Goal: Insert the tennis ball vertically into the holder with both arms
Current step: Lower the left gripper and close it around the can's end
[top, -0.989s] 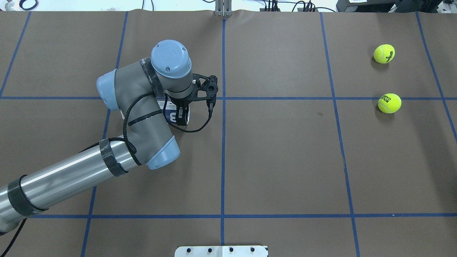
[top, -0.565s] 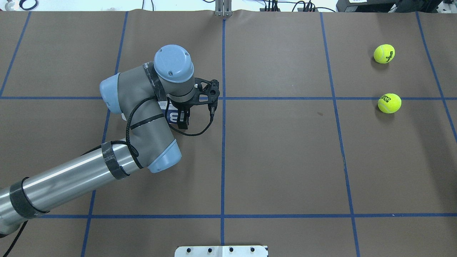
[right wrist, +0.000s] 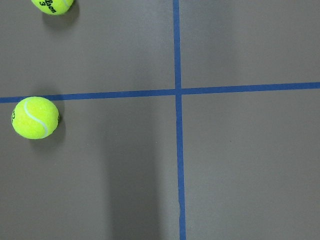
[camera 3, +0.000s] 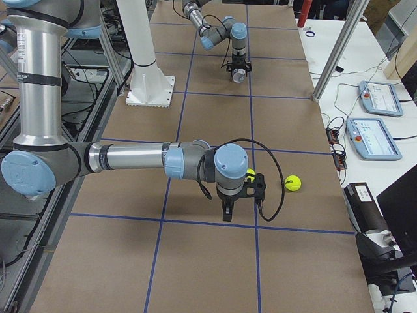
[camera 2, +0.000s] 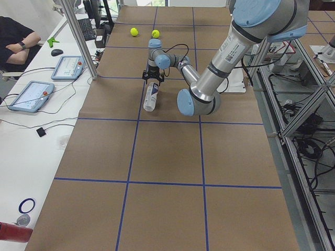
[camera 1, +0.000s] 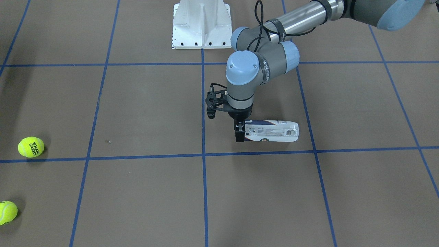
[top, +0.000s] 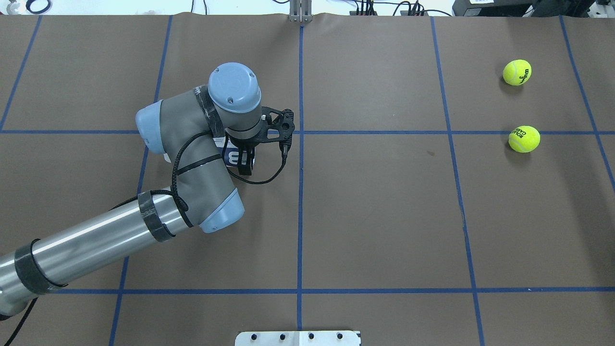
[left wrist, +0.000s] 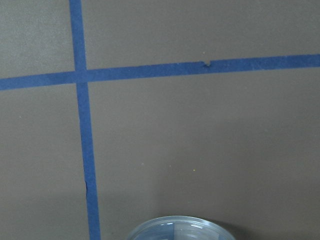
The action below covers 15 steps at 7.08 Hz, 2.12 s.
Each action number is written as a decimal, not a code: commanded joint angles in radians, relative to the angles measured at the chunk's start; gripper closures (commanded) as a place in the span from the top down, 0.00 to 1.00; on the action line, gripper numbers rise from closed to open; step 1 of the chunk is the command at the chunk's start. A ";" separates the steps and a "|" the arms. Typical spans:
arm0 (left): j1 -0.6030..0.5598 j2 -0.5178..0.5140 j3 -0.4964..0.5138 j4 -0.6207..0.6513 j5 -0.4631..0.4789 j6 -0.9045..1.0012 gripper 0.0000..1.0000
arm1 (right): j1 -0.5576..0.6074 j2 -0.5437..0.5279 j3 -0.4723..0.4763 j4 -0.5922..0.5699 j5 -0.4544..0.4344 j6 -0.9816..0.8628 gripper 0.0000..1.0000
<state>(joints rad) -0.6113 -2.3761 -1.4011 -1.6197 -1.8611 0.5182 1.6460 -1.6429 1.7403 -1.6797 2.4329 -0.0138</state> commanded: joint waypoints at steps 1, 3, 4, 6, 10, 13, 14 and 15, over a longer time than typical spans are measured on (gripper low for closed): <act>0.004 -0.002 0.010 -0.002 0.000 -0.003 0.99 | 0.000 0.000 -0.002 0.000 0.000 -0.002 0.99; 0.004 -0.002 0.011 -0.003 -0.001 -0.003 0.99 | 0.000 0.000 -0.005 0.000 0.000 -0.002 0.99; 0.004 -0.002 0.011 -0.011 0.000 -0.003 0.99 | 0.000 0.000 -0.008 0.000 0.000 -0.003 0.99; 0.005 0.000 0.052 -0.084 -0.001 -0.003 0.94 | 0.000 0.000 -0.008 0.000 0.000 -0.003 0.99; 0.004 0.000 0.050 -0.083 -0.001 -0.001 0.94 | 0.000 0.000 -0.008 0.000 0.000 -0.003 0.99; -0.001 0.000 0.044 -0.078 0.002 -0.006 0.74 | 0.000 0.000 -0.008 0.000 0.000 -0.003 0.99; -0.004 0.000 0.040 -0.077 0.002 -0.007 0.67 | 0.000 0.002 -0.008 0.000 0.000 -0.003 0.99; -0.008 -0.002 0.034 -0.075 0.002 -0.010 0.64 | 0.000 0.005 -0.010 0.000 0.000 -0.003 0.99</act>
<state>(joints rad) -0.6148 -2.3763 -1.3604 -1.6973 -1.8593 0.5111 1.6460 -1.6410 1.7315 -1.6797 2.4331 -0.0169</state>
